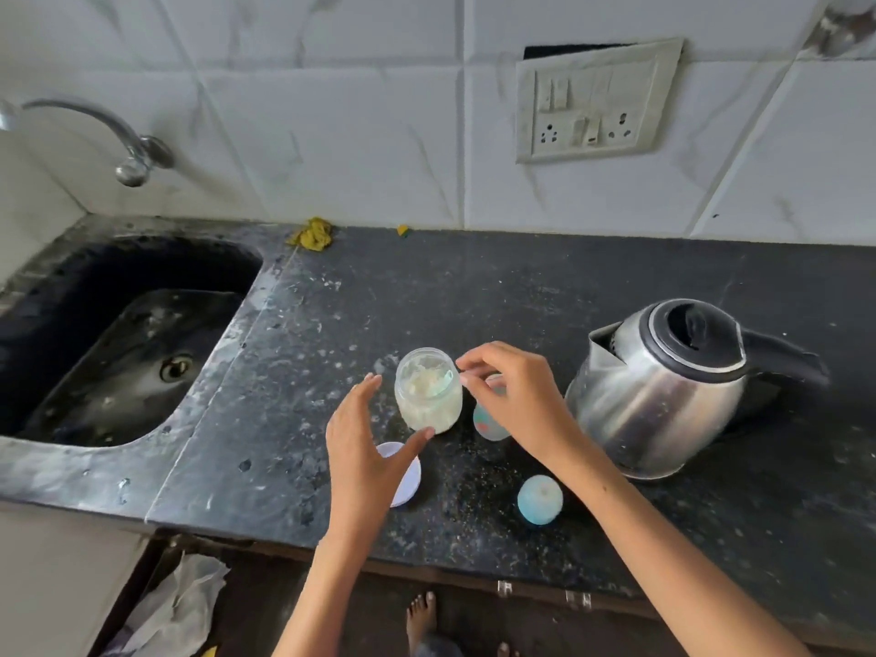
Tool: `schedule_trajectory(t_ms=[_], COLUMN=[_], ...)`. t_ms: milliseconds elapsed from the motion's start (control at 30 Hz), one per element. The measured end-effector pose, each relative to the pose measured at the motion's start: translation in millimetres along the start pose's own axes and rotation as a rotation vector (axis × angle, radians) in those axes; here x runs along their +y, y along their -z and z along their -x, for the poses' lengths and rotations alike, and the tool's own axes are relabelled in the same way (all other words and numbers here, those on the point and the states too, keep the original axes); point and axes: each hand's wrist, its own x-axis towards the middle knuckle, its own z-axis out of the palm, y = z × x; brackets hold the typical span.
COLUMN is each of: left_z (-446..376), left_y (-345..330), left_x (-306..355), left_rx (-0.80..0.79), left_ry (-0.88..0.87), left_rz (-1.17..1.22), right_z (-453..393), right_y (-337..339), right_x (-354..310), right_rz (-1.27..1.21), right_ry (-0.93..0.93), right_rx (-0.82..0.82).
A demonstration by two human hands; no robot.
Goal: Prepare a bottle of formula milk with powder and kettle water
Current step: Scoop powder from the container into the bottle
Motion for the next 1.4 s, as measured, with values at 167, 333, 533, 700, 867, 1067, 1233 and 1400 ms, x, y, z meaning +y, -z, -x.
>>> schedule_trajectory(t_ms=[167,333,533,700,867,1067,1233,1400], left_z=[-36,-59,-67,-66,-63,-59,-54,-47], left_y=[-9,-18,-23,-25,-26,-26,-27,-29], left_x=[-17,-27,-35,-35,-37,-42,-40,-37], left_rx=[-0.202,-0.38,-0.388,-0.377,-0.402,-0.387,-0.364,-0.356], left_ry=[-0.012,0.004,-0.018,-0.074,-0.102,-0.13,-0.135,-0.16], left_rz=[0.079,0.17,0.262,0.278,0.272,0.301,0.304,0.268], right_z=[-38,-60,-69,-78,-69,-68,-55,-42], right_y=[-24,-41,-50,-65,-41,-30,-21,-26], right_x=[-7,-30,-46,-53,-54,-52,-29,-24], right_rz=[0.222,0.677,0.843,1.061,0.85,0.884,0.81,0.718], right_ry=[0.023,0.029,-0.089,-0.116,-0.023,0.069,0.106,0.106], right_rx=[-0.148,-0.548,-0.699,-0.884,-0.745,-0.75,-0.657,-0.622])
